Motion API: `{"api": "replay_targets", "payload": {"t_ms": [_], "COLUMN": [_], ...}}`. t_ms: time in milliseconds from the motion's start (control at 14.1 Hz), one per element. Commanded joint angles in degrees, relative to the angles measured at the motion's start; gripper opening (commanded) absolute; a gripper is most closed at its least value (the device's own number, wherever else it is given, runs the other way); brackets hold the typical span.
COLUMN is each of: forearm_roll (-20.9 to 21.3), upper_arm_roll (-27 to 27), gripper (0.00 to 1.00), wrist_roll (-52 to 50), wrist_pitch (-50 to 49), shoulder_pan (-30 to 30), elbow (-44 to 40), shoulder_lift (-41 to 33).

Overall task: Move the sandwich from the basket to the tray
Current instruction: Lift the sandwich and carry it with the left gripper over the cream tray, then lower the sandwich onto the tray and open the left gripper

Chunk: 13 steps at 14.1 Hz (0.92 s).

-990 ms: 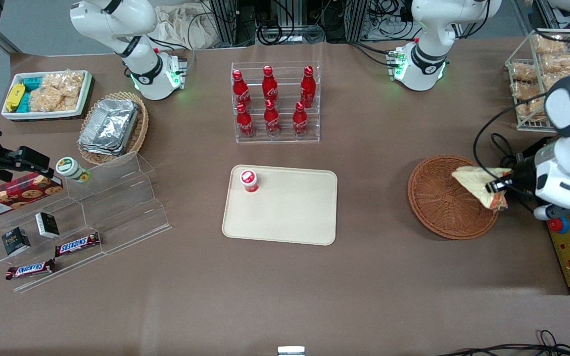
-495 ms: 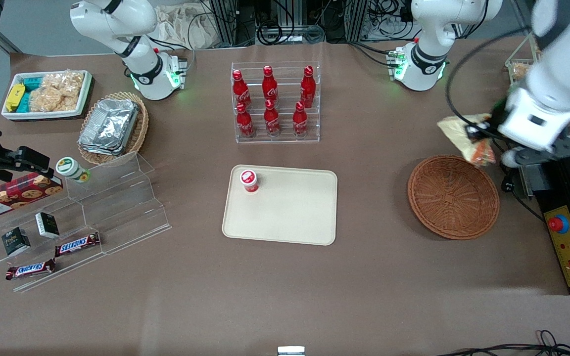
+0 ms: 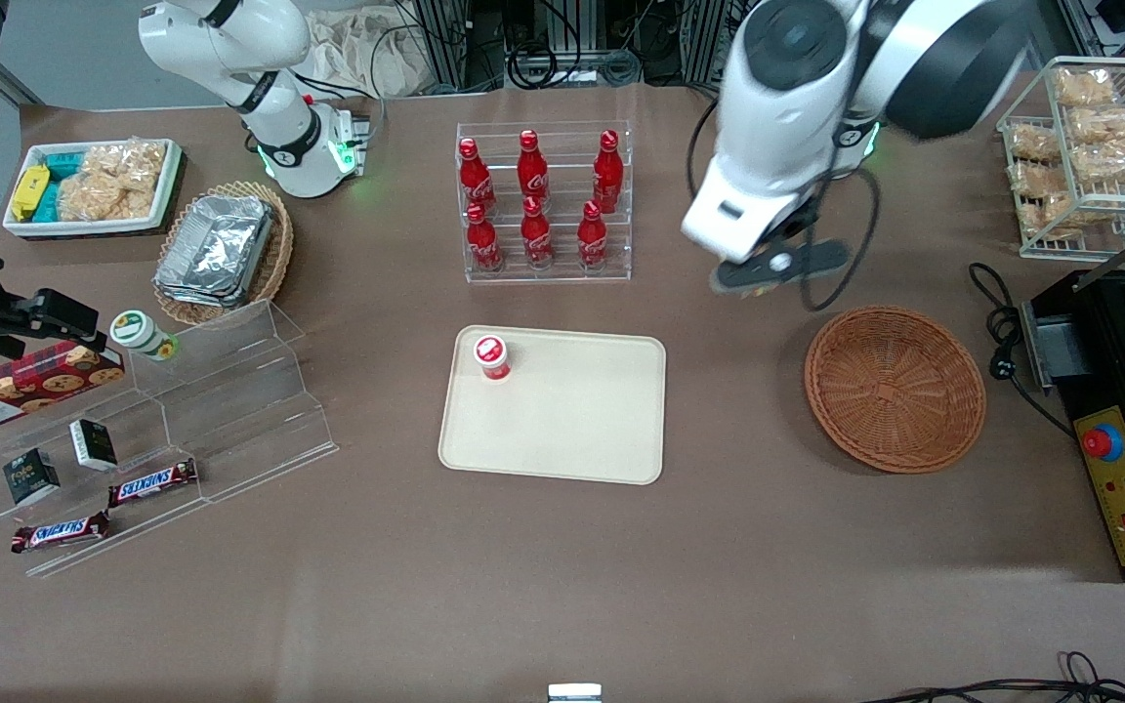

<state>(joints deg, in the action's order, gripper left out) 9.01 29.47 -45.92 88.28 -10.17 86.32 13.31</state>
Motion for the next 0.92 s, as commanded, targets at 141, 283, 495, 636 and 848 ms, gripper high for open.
{"api": "replay_targets", "payload": {"t_ms": [141, 283, 495, 636, 848], "forearm_roll": [4.4, 7.7, 11.4, 13.3, 16.8], "upper_arm_roll": [0.3, 0.5, 0.1, -0.8, -0.8], "gripper": [0.08, 0.08, 0.08, 0.08, 0.26], "wrist_roll": [-2.3, -3.2, -4.5, -5.2, -6.8], "wrist_pitch": [12.3, 17.8, 24.2, 26.5, 28.2], "shoulder_pan": [-2.0, -2.1, -5.5, -6.5, -6.6], "elbow": [-2.1, -2.2, -2.6, -2.7, -3.6], "shoulder_lift": [14.5, 20.4, 27.0, 30.4, 33.7]}}
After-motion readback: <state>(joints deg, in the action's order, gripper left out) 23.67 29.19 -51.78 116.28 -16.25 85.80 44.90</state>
